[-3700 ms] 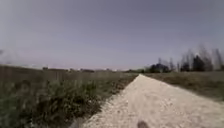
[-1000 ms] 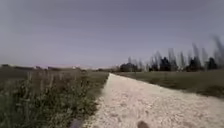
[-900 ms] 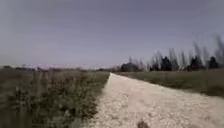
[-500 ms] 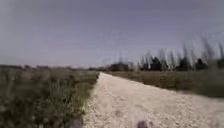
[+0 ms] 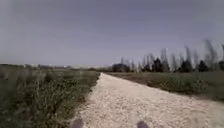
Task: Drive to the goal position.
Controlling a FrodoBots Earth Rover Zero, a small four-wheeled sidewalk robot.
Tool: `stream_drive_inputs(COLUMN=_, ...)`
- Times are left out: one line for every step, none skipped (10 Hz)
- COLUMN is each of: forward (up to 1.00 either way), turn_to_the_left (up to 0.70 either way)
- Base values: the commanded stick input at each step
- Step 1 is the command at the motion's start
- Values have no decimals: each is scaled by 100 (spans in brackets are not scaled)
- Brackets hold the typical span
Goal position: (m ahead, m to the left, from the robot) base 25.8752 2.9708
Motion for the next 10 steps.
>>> stream_drive_inputs(forward=70, turn_to_the_left=-33)
stream_drive_inputs(forward=70, turn_to_the_left=-35)
stream_drive_inputs(forward=70, turn_to_the_left=-13)
stream_drive_inputs(forward=70, turn_to_the_left=0)
stream_drive_inputs(forward=70, turn_to_the_left=0)
stream_drive_inputs(forward=70, turn_to_the_left=0)
stream_drive_inputs(forward=70, turn_to_the_left=0)
stream_drive_inputs(forward=70, turn_to_the_left=0)
stream_drive_inputs(forward=70, turn_to_the_left=0)
stream_drive_inputs(forward=70, turn_to_the_left=0)
